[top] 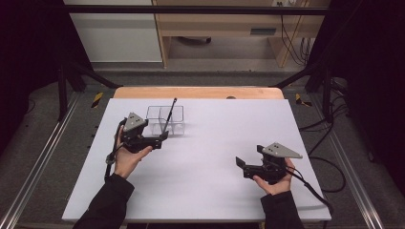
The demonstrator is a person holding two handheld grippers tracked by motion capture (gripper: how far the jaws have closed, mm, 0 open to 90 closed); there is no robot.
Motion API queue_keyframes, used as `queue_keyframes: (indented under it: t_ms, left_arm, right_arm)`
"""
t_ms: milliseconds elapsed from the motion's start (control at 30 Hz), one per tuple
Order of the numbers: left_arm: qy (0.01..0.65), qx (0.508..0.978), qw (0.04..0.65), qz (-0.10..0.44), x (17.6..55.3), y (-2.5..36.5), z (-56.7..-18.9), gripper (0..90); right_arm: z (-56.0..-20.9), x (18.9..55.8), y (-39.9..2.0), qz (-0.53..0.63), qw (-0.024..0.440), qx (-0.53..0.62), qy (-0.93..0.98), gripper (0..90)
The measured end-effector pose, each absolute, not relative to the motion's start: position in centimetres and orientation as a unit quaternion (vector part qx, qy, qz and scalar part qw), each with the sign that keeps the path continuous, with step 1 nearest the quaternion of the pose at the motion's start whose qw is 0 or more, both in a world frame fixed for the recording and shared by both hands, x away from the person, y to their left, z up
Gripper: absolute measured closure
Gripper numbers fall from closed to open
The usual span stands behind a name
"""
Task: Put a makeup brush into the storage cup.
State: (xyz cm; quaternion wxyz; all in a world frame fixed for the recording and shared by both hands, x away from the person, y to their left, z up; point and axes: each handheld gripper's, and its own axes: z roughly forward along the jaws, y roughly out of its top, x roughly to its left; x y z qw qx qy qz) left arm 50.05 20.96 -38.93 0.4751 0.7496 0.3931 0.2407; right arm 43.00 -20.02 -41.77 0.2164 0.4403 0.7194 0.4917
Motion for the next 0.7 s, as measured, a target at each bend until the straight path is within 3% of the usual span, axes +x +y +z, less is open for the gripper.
queue_keyframes:
  t_ms: [700]
  left_arm:
    - [0.375,0.758,0.476,0.241,44.1,23.5,-40.8,7.6]
  right_arm:
    - [-41.5,42.8,-20.4,0.485,0.222,0.431,0.728,5.7]
